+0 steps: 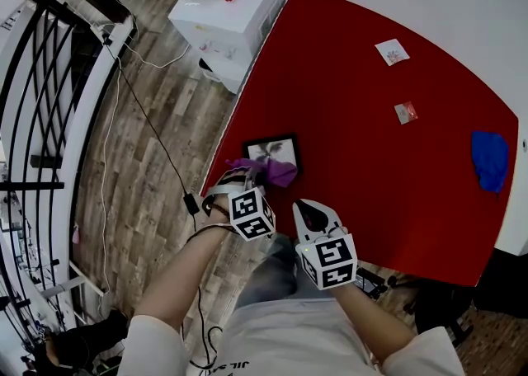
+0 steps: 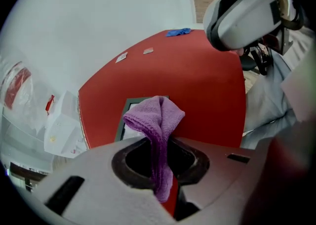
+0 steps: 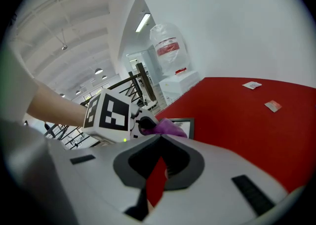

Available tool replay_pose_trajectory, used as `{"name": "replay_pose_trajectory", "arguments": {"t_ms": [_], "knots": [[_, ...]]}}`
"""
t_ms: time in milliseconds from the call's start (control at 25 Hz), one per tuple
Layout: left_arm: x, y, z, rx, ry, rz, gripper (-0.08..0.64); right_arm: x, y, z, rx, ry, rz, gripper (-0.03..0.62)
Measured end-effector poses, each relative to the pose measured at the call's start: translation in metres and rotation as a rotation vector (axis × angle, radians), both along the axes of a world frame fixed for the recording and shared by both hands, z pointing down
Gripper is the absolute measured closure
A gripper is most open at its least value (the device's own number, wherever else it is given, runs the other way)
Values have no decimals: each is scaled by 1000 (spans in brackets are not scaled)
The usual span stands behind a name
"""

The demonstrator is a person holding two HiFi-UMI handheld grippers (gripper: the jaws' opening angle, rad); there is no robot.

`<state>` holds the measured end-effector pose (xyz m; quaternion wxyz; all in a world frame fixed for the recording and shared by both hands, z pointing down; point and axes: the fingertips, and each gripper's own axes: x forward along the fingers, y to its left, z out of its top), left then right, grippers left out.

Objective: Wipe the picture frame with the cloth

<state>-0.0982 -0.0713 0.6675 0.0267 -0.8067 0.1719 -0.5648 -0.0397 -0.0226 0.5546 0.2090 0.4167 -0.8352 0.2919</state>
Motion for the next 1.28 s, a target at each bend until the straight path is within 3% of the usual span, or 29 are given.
{"name": "replay_pose_trajectory", "arguments": {"t_ms": [320, 480, 600, 760, 1040, 1280], "knots": [[-2, -53, -10, 46, -7, -31, 503, 9, 6, 0, -9, 14, 18, 589], [2, -91, -15, 45, 22, -93, 503, 22, 6, 1, -11, 24, 39, 589], [5, -102, -15, 51, 11, -80, 503, 32, 7, 2, -18, 32, 61, 589], [10, -85, -9, 30, -5, -39, 503, 36, 6, 5, -20, 33, 65, 589], [26, 2, 0, -36, -14, 76, 503, 25, 5, 3, -12, 11, 47, 589], [26, -2, -1, -29, -14, 63, 503, 20, 9, 3, -12, 10, 32, 589]]}}
